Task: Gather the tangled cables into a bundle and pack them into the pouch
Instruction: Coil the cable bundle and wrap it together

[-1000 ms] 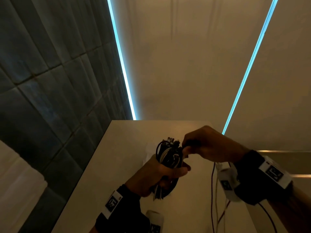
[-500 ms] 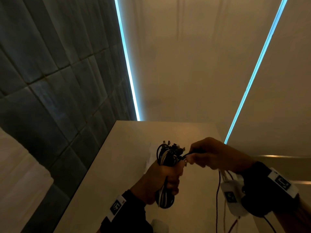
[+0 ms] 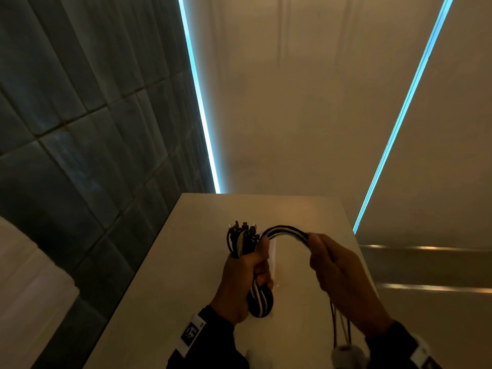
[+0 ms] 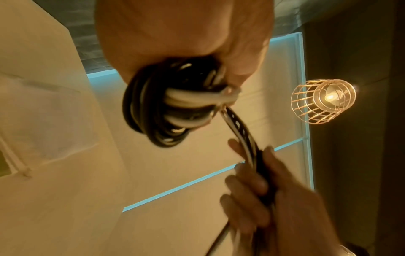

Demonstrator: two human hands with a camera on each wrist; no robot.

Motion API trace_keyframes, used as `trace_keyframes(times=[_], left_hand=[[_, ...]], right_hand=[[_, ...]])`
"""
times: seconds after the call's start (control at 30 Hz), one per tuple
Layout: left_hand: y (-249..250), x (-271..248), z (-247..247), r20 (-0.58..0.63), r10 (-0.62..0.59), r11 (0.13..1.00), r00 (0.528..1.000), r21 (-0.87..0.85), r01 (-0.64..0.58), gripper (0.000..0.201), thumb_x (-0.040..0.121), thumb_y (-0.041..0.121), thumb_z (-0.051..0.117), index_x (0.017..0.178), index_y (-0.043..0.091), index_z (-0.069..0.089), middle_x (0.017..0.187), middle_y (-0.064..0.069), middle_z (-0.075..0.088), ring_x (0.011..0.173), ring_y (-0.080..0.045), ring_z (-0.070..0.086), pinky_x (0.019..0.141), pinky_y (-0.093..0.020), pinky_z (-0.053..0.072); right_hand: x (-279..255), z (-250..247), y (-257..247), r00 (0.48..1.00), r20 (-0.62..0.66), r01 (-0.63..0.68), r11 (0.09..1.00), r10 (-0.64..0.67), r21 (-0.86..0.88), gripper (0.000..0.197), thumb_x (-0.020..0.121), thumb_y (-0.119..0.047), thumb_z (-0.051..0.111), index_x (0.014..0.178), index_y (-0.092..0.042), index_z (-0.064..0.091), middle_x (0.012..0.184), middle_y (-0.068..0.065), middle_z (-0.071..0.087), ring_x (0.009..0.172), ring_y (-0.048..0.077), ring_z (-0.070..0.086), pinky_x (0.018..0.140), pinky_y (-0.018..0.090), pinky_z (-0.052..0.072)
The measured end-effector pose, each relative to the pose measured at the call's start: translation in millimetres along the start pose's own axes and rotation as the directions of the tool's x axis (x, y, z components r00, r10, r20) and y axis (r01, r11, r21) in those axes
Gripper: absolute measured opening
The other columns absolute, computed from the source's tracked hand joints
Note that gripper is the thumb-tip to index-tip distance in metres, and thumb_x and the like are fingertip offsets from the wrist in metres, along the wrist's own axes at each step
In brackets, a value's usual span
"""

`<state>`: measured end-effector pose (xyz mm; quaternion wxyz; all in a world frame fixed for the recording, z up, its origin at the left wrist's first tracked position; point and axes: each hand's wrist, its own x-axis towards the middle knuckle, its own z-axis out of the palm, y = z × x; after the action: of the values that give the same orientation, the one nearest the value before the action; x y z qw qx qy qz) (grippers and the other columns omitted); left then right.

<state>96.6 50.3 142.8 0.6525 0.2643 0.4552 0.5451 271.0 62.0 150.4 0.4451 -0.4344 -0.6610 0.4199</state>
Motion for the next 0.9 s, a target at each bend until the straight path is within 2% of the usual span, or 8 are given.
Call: trace_keyframes(times=[0.13,0.27,0.37,0.5,0.63,0.7,0.77,0.9], left_hand=[[-10,3,9,0.031,0.03,0.999,0.999,0.027,-0.031,0.064,0.06,0.066,0.077,0.079,0.01,0.053,0.061,-0.007,0.045,0.051,-0.02,0.048,0.056,-0.033,0.047],[-13,3,16,0.117,-0.075,0.993,0.99,-0.081,0.085,0.081,0.047,0.061,0.086,0.109,0.012,0.07,0.119,-0.022,0.064,0.112,-0.036,0.061,0.095,-0.047,0.05],[-10,7,15,0.118,-0.06,0.975,0.991,-0.206,0.084,0.057,0.069,0.037,0.08,0.114,0.005,0.067,0.112,-0.019,0.064,0.103,-0.03,0.064,0.085,-0.037,0.054],[2,14,10,0.058,-0.044,0.959,0.997,-0.279,0.058,0.025,0.086,0.027,0.066,0.082,0.003,0.069,0.086,-0.018,0.069,0.081,-0.029,0.067,0.08,-0.042,0.053],[5,30,4,-0.133,0.041,0.946,0.99,-0.314,-0.082,0.028,0.081,0.014,0.067,0.061,0.013,0.047,0.059,-0.003,0.042,0.051,-0.017,0.046,0.063,-0.033,0.048],[6,34,3,-0.152,0.079,0.947,0.985,-0.296,-0.121,0.034,0.085,0.008,0.062,0.058,0.016,0.042,0.055,0.0,0.035,0.045,-0.014,0.04,0.058,-0.031,0.045],[9,36,2,-0.158,0.101,0.94,0.982,-0.308,-0.146,0.036,0.086,0.006,0.06,0.057,0.018,0.042,0.053,0.002,0.035,0.043,-0.011,0.039,0.057,-0.031,0.044],[12,46,-4,-0.202,0.131,0.912,0.971,-0.36,-0.198,0.03,0.088,0.009,0.06,0.064,0.018,0.045,0.054,0.004,0.038,0.044,-0.01,0.042,0.057,-0.03,0.047]], right_hand=[[-1,32,-13,0.959,-0.063,0.218,0.861,-0.277,-0.46,0.033,0.1,-0.039,0.036,0.123,-0.023,0.054,0.073,-0.024,0.053,0.072,-0.005,0.059,0.059,0.001,0.041],[-6,55,-9,0.953,0.128,0.298,0.772,-0.275,-0.562,0.036,0.094,-0.031,0.037,0.126,-0.019,0.046,0.102,-0.006,0.064,0.075,0.005,0.062,0.063,0.01,0.048],[-3,55,-2,0.926,0.226,0.378,0.756,-0.303,-0.535,0.034,0.092,-0.017,0.046,0.125,-0.015,0.049,0.117,-0.001,0.049,0.093,0.01,0.056,0.074,0.015,0.052],[-8,39,4,0.972,0.097,0.227,0.965,-0.216,-0.127,0.051,0.092,-0.019,0.055,0.14,-0.029,0.04,0.146,-0.013,0.026,0.128,0.0,0.037,0.101,0.011,0.04],[-12,42,8,0.979,0.128,-0.174,0.98,0.161,0.098,0.057,0.092,-0.056,0.044,0.143,-0.037,0.03,0.137,-0.012,0.048,0.108,-0.009,0.056,0.086,0.015,0.051],[-14,47,9,0.94,0.266,-0.272,0.939,0.212,0.209,0.045,0.094,-0.05,0.04,0.134,-0.031,0.048,0.101,0.0,0.069,0.071,0.011,0.065,0.065,0.029,0.056],[-19,49,10,0.939,0.27,-0.298,0.893,0.211,0.338,0.036,0.094,-0.044,0.04,0.111,-0.022,0.063,0.059,0.002,0.05,0.046,0.014,0.039,0.043,0.026,0.035],[-29,49,25,0.907,0.303,-0.406,0.798,0.292,0.446,0.04,0.096,-0.034,0.043,0.099,-0.006,0.07,0.054,-0.002,0.029,0.044,0.008,0.023,0.04,0.021,0.02]])
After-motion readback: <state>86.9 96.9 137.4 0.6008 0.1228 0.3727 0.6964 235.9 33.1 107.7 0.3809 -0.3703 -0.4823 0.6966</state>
